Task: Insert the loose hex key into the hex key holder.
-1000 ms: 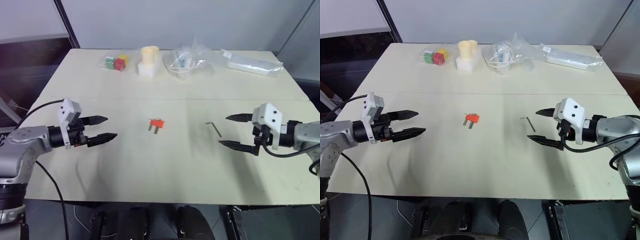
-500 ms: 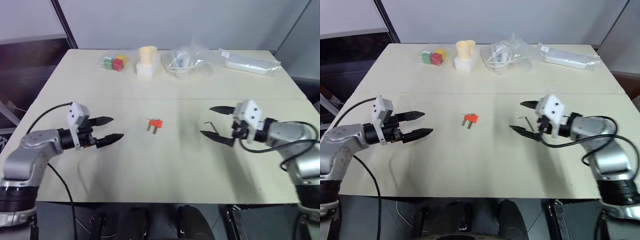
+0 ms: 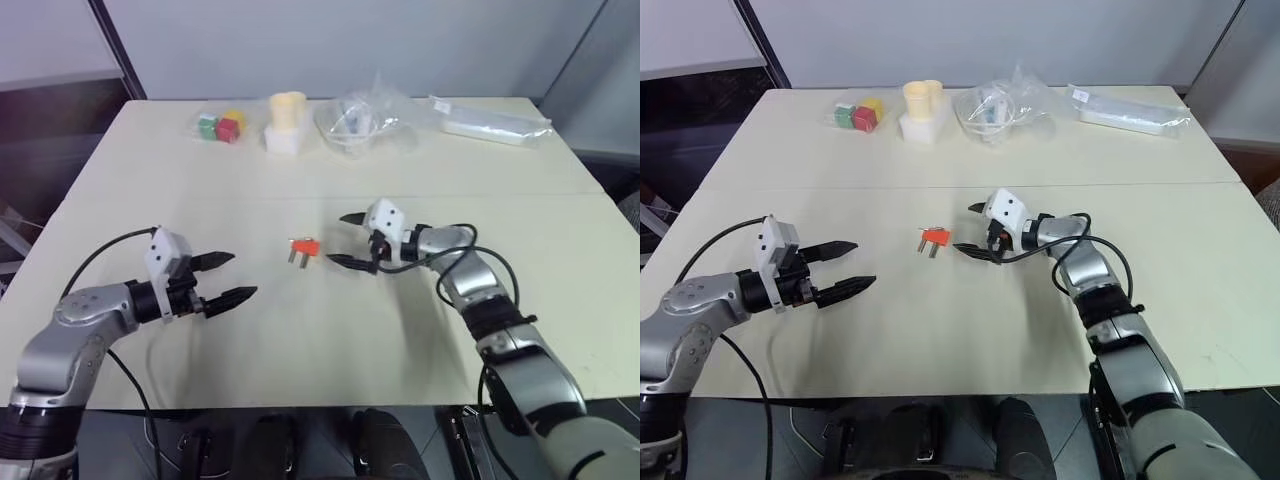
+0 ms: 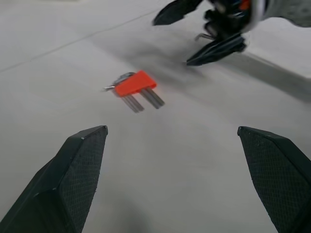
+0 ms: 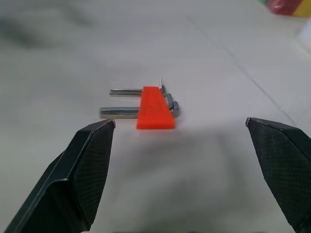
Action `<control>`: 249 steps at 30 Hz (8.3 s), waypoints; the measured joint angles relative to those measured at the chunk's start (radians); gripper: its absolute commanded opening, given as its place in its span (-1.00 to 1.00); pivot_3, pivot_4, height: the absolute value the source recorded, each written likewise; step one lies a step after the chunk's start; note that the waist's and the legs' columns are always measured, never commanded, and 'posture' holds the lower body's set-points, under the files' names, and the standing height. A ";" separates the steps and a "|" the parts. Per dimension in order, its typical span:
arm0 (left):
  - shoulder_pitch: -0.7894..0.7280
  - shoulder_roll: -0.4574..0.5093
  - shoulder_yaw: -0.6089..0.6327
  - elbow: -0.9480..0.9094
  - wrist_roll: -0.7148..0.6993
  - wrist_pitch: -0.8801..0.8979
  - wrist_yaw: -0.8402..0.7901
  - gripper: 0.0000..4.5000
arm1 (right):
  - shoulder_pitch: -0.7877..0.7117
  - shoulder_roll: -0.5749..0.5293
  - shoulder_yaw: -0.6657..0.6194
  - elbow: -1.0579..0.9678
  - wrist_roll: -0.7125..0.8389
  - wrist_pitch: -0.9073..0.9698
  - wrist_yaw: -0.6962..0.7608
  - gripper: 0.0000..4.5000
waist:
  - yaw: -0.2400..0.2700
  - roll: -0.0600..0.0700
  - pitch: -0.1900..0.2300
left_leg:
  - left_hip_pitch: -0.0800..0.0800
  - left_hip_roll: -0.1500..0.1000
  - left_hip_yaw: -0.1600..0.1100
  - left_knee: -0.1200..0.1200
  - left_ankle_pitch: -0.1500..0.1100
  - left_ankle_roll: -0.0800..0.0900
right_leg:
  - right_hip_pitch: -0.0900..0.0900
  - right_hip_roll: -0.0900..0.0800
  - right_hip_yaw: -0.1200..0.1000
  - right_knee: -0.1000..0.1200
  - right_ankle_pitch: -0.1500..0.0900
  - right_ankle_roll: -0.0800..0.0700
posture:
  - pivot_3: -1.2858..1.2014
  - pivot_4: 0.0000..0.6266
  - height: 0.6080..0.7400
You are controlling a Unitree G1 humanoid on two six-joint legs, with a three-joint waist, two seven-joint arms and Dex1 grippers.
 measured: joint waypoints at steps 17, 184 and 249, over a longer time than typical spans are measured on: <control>0.045 0.000 0.034 -0.044 -0.019 0.009 0.058 0.99 | -0.135 0.123 -0.006 0.395 -0.095 -0.179 0.005 1.00 | -0.006 0.000 0.000 | 0.000 0.000 0.000 0.000 0.003 -0.005 | -0.001 0.001 0.000 0.001 0.000 0.000 | 0.03 -0.52 1.00; -0.310 -0.086 -0.171 0.146 0.033 -0.047 -0.150 -1.00 | -0.084 -0.325 -0.117 -0.608 0.040 1.278 -0.202 0.97 | 0.004 -0.002 0.000 | -0.001 0.001 0.001 0.004 0.003 -0.004 | -0.008 0.004 0.003 0.015 0.000 -0.001 | 0.03 -0.52 1.00; -0.380 -0.150 -0.208 0.243 0.084 -0.090 -0.129 -1.00 | -0.179 0.264 -0.665 -0.833 0.658 1.354 -0.492 -0.99 | 0.005 -0.002 0.000 | -0.004 0.001 0.000 0.003 0.003 -0.004 | -0.011 0.002 0.003 0.015 0.000 0.000 | 0.03 -0.52 1.00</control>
